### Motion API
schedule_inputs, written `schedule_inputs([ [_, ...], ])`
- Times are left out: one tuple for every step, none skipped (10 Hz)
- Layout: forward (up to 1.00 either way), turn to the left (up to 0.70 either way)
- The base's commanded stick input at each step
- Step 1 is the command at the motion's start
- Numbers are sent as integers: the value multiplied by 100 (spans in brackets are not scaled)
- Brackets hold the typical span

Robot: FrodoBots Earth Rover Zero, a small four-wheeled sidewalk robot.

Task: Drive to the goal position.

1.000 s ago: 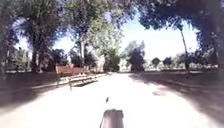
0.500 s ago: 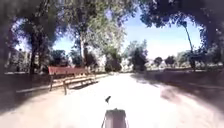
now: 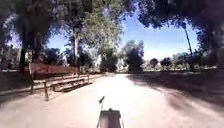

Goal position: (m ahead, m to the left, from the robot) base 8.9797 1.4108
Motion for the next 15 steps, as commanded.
schedule_inputs([
  [100,0],
  [100,0],
  [100,0],
  [100,0],
  [100,0],
  [100,0],
  [100,0],
  [100,0],
  [100,0],
  [100,5],
  [100,20],
  [100,40],
  [100,37],
  [100,1],
  [100,0],
])
